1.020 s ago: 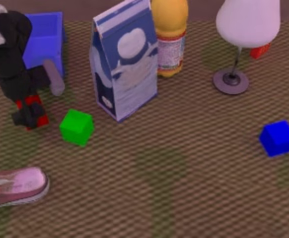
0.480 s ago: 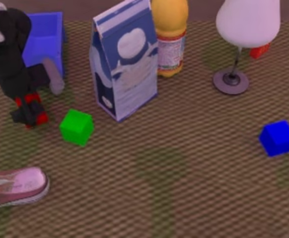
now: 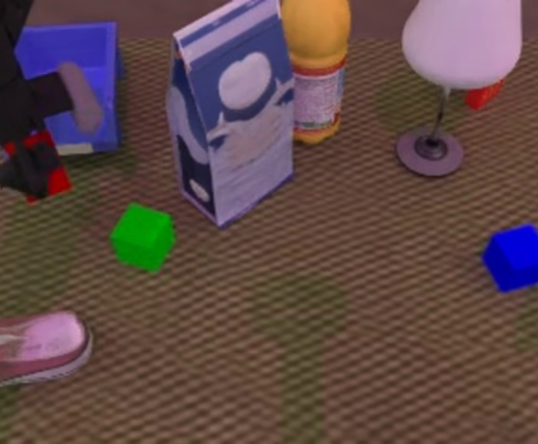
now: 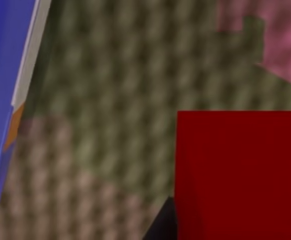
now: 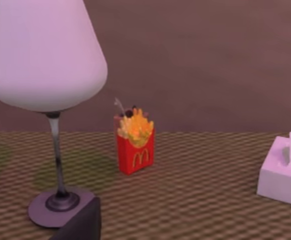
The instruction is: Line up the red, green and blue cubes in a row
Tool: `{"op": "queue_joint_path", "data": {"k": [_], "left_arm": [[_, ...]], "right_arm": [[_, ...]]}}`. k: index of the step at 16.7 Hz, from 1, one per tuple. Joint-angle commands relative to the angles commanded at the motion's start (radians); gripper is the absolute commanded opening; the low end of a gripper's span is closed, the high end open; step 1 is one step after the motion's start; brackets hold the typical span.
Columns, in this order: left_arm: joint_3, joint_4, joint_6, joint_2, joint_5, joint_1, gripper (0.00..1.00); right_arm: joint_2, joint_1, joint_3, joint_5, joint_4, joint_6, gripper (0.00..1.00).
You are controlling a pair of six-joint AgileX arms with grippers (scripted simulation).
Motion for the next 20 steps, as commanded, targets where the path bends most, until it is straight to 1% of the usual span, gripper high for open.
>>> {"op": "queue_joint_path", "data": {"k": [4, 6, 9, 13, 15, 17, 20], "left_arm": [[-0.004, 0.003, 0.001, 0.002, 0.0, -0.008, 0.0], [-0.026, 0.009, -0.003, -0.019, -0.001, -0.044, 0.0], [-0.105, 0.024, -0.02, -0.086, -0.002, -0.158, 0.0], [-0.25, 0.046, -0.043, -0.198, -0.003, -0.376, 0.0], [-0.309, 0.058, -0.053, -0.248, -0.003, -0.461, 0.0], [-0.345, 0.066, -0.059, -0.28, -0.004, -0.505, 0.0], [-0.35, 0.068, -0.061, -0.285, -0.004, -0.512, 0.0]], "right_arm": [[0.0, 0.0, 0.0, 0.0, 0.0, 0.0, 1.0], [0.0, 0.0, 0.0, 0.0, 0.0, 0.0, 1.0], [0.0, 0.0, 0.0, 0.0, 0.0, 0.0, 1.0], [0.0, 0.0, 0.0, 0.0, 0.0, 0.0, 1.0], [0.0, 0.0, 0.0, 0.0, 0.0, 0.0, 1.0], [0.0, 0.0, 0.0, 0.0, 0.0, 0.0, 1.0], [0.0, 0.0, 0.0, 0.0, 0.0, 0.0, 1.0]]}}
